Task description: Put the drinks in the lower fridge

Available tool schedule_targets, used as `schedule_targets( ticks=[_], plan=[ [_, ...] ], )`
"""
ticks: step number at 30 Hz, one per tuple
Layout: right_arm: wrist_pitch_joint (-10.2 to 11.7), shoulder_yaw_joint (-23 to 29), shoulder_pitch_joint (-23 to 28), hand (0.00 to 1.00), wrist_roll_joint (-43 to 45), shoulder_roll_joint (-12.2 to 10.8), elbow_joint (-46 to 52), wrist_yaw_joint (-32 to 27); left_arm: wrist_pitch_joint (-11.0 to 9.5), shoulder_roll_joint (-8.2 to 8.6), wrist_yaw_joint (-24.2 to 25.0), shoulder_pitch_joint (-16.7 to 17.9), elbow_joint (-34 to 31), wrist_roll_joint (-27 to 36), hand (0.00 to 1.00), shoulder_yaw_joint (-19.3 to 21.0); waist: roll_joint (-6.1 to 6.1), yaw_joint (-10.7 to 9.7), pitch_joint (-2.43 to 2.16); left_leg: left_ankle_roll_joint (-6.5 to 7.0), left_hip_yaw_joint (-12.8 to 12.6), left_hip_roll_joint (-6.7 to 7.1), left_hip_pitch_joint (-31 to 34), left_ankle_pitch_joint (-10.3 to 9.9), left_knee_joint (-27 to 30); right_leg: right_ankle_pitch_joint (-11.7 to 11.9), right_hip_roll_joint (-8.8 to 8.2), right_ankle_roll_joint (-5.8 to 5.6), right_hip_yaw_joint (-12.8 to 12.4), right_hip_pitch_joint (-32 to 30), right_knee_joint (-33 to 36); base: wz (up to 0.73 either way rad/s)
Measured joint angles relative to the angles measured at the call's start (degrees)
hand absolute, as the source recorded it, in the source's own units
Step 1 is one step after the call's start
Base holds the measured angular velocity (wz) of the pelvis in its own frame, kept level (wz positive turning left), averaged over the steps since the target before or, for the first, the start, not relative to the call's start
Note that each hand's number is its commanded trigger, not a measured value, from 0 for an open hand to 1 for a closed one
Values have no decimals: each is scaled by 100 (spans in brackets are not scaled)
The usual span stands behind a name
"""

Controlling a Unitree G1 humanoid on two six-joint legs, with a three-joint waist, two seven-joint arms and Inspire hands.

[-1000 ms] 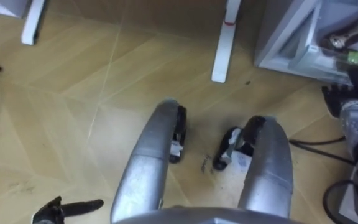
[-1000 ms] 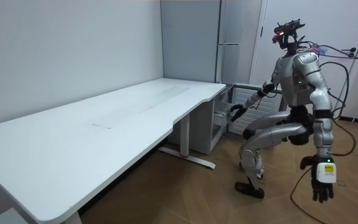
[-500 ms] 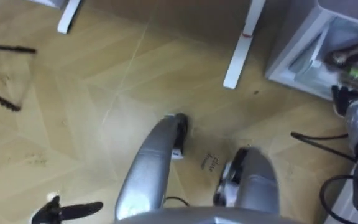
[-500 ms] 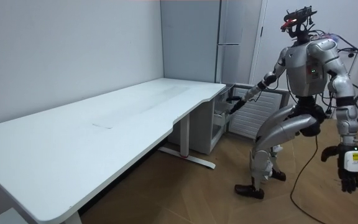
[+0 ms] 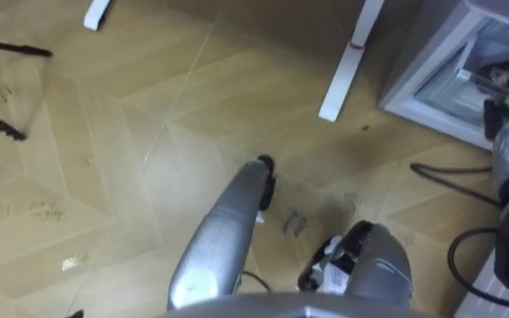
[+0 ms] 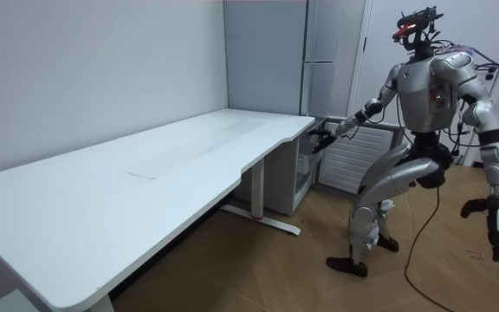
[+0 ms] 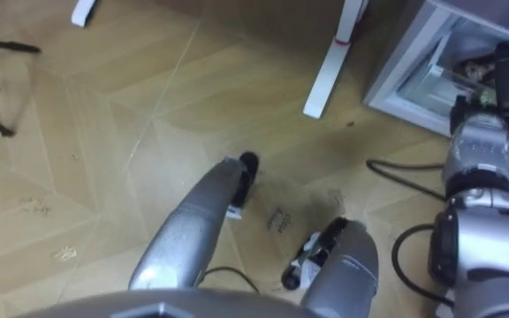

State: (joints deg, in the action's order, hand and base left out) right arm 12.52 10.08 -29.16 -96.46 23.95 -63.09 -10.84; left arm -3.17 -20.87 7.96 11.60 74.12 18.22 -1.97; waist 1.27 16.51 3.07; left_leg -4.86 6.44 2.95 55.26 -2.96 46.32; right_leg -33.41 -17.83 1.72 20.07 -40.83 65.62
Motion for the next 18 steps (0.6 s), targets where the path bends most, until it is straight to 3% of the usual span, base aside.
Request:
schedule_targets(
  ticks=[7, 9, 14, 18],
  plan=[
    [237, 27, -5, 0, -9, 90, 8, -8, -18, -3, 55, 152, 4, -1, 0, 3, 64, 128, 9, -49, 139, 100, 35, 33, -48, -78, -36, 9, 77, 7, 17, 10],
    [250, 28, -20, 0, -9, 104, 10, -8, -14, -19, 55, 197, 2, -2, 0, 3, 70, 129, 8, -74, 140, 103, 52, 69, -96, -86, -106, 72, 154, -5, 20, 6],
    [379, 26, -20, 0, -12, 106, 9, 115, -21, -230, 44, 231, 0, 12, 0, -15, 144, 186, 23, -131, 235, 102, 135, 121, -109, -55, -63, 106, 224, -98, 20, 2],
    [417, 31, -23, 0, -14, 149, 8, 295, -79, -255, 7, 195, -62, 25, 0, -46, 138, 190, 22, -207, 260, 174, 149, 266, -388, 32, -148, 150, 231, -225, -12, 5]
  ],
)
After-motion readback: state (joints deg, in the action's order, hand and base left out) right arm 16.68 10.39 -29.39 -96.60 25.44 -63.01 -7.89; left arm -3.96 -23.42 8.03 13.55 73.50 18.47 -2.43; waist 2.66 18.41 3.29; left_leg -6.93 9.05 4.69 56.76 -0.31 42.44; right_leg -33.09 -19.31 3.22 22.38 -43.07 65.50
